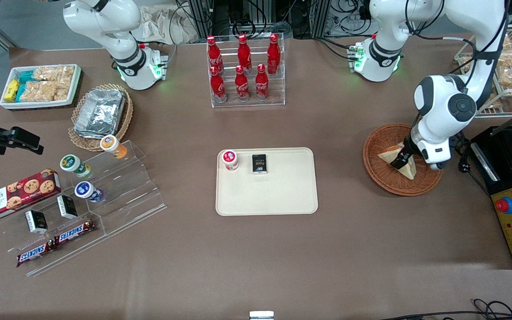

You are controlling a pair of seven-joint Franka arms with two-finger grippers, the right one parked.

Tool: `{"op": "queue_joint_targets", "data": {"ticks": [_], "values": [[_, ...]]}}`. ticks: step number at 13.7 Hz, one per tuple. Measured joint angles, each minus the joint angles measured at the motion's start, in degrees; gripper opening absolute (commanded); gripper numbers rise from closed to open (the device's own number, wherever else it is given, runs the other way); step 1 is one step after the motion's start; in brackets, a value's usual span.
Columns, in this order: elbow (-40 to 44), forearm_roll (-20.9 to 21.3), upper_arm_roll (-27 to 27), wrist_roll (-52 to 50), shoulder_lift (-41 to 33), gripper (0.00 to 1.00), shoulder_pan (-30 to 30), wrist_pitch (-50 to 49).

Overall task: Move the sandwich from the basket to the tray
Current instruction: 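Close the left gripper on the sandwich's wrapped edge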

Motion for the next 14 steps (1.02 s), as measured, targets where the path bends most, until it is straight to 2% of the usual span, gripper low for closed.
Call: {"op": "queue_joint_targets", "data": {"ticks": [1,9,14], "values": [[0.0,0.0,0.0,0.0,0.1,0.0,0.0,0.1],[1.8,0.0,-0.2,0.1,-0.2,0.0,-0.1,0.5],[9.0,0.2,-0.7,-0.4,-2.6,0.0,-1.6,-10.4]]}}
